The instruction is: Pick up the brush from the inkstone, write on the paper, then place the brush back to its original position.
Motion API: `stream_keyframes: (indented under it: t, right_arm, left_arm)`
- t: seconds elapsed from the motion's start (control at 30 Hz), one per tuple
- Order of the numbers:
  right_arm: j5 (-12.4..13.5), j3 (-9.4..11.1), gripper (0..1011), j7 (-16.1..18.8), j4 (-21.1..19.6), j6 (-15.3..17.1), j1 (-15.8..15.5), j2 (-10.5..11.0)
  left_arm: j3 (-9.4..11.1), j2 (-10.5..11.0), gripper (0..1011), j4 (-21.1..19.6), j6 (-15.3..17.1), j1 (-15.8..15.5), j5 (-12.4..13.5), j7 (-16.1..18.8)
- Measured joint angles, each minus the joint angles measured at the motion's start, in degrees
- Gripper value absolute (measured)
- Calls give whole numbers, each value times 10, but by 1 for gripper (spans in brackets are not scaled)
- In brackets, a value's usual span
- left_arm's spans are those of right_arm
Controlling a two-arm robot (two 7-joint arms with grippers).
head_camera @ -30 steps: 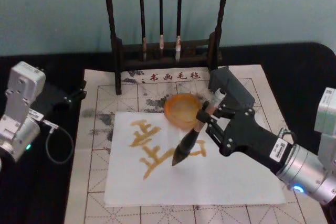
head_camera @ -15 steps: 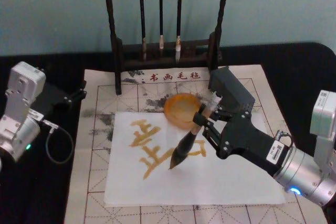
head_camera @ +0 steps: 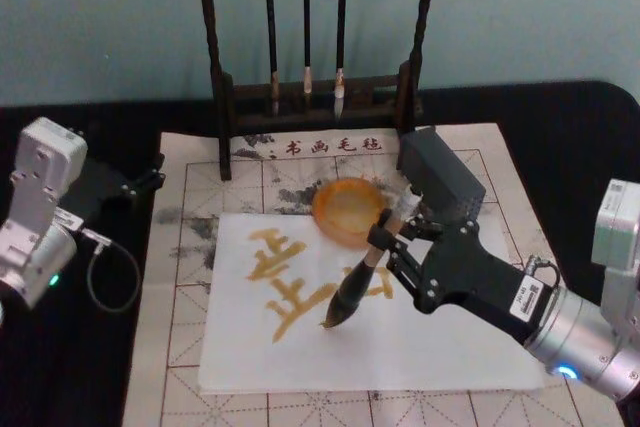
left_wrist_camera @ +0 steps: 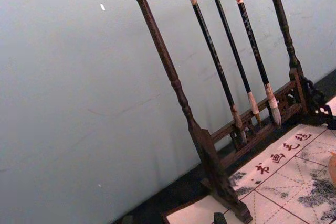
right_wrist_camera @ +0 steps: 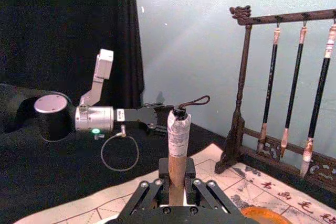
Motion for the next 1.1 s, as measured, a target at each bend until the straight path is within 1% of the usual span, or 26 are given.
stream_keyframes:
  t: [0.63,1.1]
  right_arm:
    - [13,5,183,12,-22,1,-25,23]
    - [22,11,183,18,-37,-5,-35,34]
  left_arm:
    - [0,0,1001,0,0,0,0,0]
    - [0,0,1001,0,0,0,0,0]
